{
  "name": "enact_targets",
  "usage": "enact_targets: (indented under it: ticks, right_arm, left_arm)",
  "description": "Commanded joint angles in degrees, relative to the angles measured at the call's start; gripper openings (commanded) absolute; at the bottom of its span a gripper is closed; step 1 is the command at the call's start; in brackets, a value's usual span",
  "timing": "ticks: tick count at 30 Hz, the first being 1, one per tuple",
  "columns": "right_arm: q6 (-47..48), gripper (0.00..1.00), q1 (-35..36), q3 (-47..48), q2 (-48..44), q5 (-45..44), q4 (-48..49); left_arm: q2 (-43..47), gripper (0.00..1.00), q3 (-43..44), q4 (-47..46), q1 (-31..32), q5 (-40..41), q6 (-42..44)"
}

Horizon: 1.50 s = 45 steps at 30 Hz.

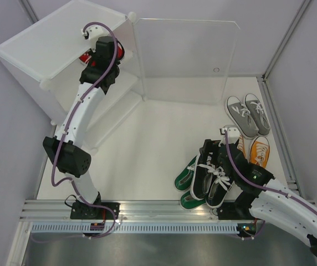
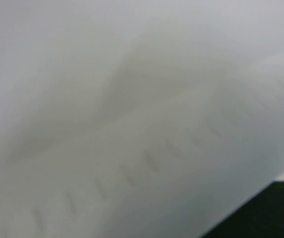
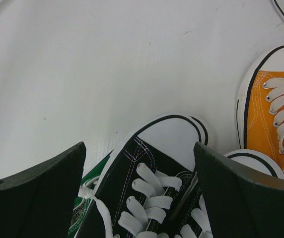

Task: Place and organize the shoes in the shoe cabinet

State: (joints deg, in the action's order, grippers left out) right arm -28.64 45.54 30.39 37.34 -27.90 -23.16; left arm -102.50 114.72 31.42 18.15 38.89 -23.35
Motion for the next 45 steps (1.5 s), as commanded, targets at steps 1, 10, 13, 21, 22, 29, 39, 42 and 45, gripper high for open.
enact_targets:
  ticks: [1, 10, 13, 21, 22, 29, 39, 42, 45]
  right_arm:
    - [0.5, 0.92, 0.2, -0.2, 0.4, -0.3, 1.5]
    - [0.6, 0.92, 0.2, -0.2, 0.2, -0.1, 1.4]
    - [0.4, 0.92, 0.2, -0.4, -0.5, 0.0, 1.3]
    - [0.4, 0.92, 0.2, -0.7, -0.9, 0.3, 1.3]
    - [0.4, 0.92, 0.2, -0.7, -0.9, 0.3, 1.4]
    - [0.4, 0.92, 0.2, -0.9, -1.0, 0.4, 1.6]
    - [0.6, 0.92, 0.2, -1.3, -0.7, 0.5, 2.2]
    - [0.6, 0.92, 0.2, -1.3, -0.8, 0.5, 2.3]
    - [0.6, 0.92, 0.2, -1.4, -0.9, 0.5, 2.2]
  left_arm:
    - [0.1, 0.25, 0.9, -2.0, -0.6, 4.3, 5.2]
    - [2.8, 0.84, 0.1, -2.4, 4.5, 11.4, 6.4]
    - [4.9, 0.92, -3.7, -2.3, 4.9, 11.7, 2.3]
    - [5.3, 1.0, -10.8, -1.3, 4.5, 12.1, -2.3]
    - [4.9, 0.99, -10.7, -1.3, 4.4, 12.0, -2.4]
    - [3.3, 0.56, -9.0, -1.2, 3.1, 11.2, -2.1]
    - [4.8, 0.1, -8.1, -1.3, 1.1, 15.6, -1.8]
    - [4.9, 0.08, -8.2, -1.3, 0.6, 16.1, -2.3]
    - [3.9, 0.09, -7.5, -1.5, 0.0, 13.8, -1.9]
